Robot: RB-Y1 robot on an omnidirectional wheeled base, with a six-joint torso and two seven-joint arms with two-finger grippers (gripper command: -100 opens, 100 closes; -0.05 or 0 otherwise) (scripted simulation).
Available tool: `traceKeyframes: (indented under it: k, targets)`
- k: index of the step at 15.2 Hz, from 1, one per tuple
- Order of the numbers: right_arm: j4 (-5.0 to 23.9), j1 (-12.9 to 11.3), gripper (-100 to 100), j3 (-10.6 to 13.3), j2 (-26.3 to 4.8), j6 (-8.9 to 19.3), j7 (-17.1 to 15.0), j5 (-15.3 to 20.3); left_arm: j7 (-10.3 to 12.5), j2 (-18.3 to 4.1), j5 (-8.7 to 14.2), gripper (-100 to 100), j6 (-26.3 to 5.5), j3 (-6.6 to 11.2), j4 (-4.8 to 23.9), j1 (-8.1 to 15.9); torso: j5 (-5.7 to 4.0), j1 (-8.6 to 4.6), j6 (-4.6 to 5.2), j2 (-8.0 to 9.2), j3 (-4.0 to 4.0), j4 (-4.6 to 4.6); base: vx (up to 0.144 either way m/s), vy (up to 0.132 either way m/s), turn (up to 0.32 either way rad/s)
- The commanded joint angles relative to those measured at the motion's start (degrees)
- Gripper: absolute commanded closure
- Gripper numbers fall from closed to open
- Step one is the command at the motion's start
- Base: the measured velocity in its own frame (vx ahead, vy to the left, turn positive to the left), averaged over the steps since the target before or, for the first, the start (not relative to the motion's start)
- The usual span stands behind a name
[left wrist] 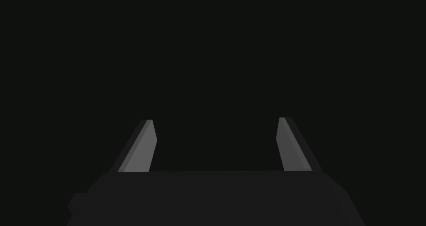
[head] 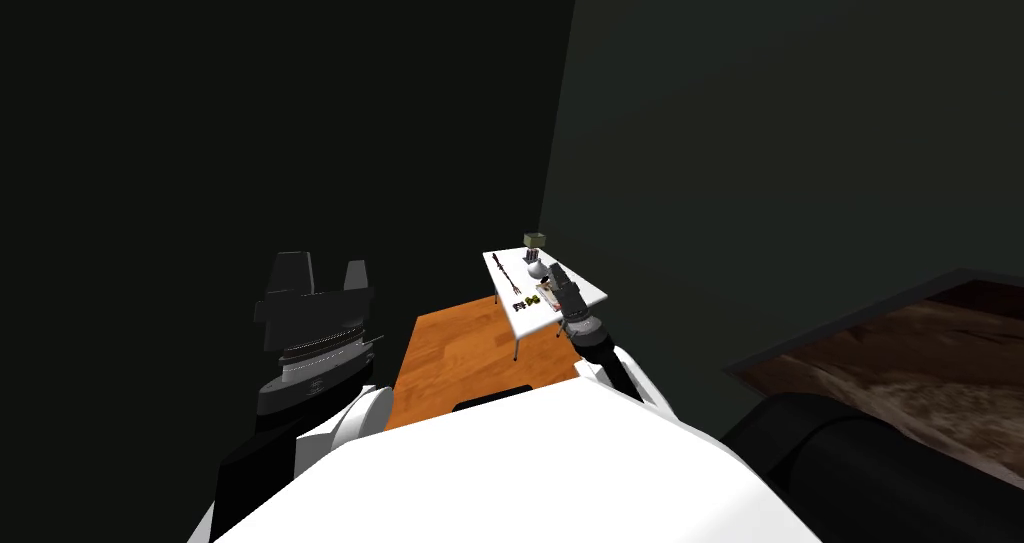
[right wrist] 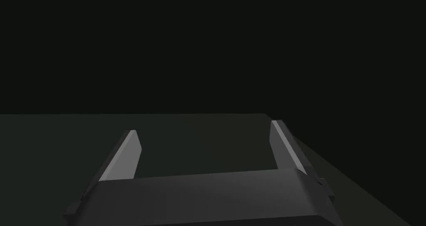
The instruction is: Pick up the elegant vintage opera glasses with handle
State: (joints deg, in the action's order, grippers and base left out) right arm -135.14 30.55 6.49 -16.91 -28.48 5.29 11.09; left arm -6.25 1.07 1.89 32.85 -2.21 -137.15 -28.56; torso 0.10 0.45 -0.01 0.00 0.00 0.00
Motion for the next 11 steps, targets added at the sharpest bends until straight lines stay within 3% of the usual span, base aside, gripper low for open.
traceKeyframes:
  k: [1,3,6,8,9,10,11]
  targets:
    - [0.88,-0.44,-100,2.17,-2.86,1.42,0.84,1.95,0.0,0.0,0.0,0,0.0,0.0,0.0,0.0,0.0,0.0,0.0,0.0,0.0,0.0,-0.003,0.131,0.059]
    - [0.88,-0.44,-100,2.17,-4.51,1.42,0.84,1.95,0.0,0.0,0.0,0,0.0,0.0,0.0,0.0,0.02,0.09,0.0,0.0,0.0,0.0,0.002,0.108,0.029]
    - [1.79,-0.69,-100,5.8,-9.19,3.61,2.16,5.19,0.0,0.0,0.0,0,0.0,0.0,0.0,0.0,-0.01,-0.06,0.0,-0.02,-0.01,-0.01,0.011,0.093,0.054]
    - [1.79,-0.69,-100,5.85,-10.57,3.61,2.16,5.19,0.0,0.0,0.0,0,0.0,0.0,0.0,0.0,0.01,0.02,0.0,-0.06,-0.04,-0.02,0.019,0.096,0.038]
    - [2.29,-0.83,-100,7.85,-12.61,4.81,2.88,6.94,0.0,0.0,0.0,0,0.0,0.0,0.0,0.0,0.0,-0.04,0.01,-0.06,-0.03,-0.01,0.026,0.086,0.05]
    - [2.29,-0.83,-100,7.85,-13.67,4.81,2.88,6.94,0.0,0.0,0.0,0,0.0,0.0,0.0,0.0,-0.01,-0.05,0.0,-0.08,-0.04,-0.02,0.03,0.093,0.056]
    - [2.82,-0.97,-100,9.94,-15.07,6.05,3.63,8.77,0.0,0.0,0.0,0,0.0,0.0,0.0,0.0,-0.01,-0.05,0.0,-0.09,-0.05,-0.02,0.045,0.115,0.075]
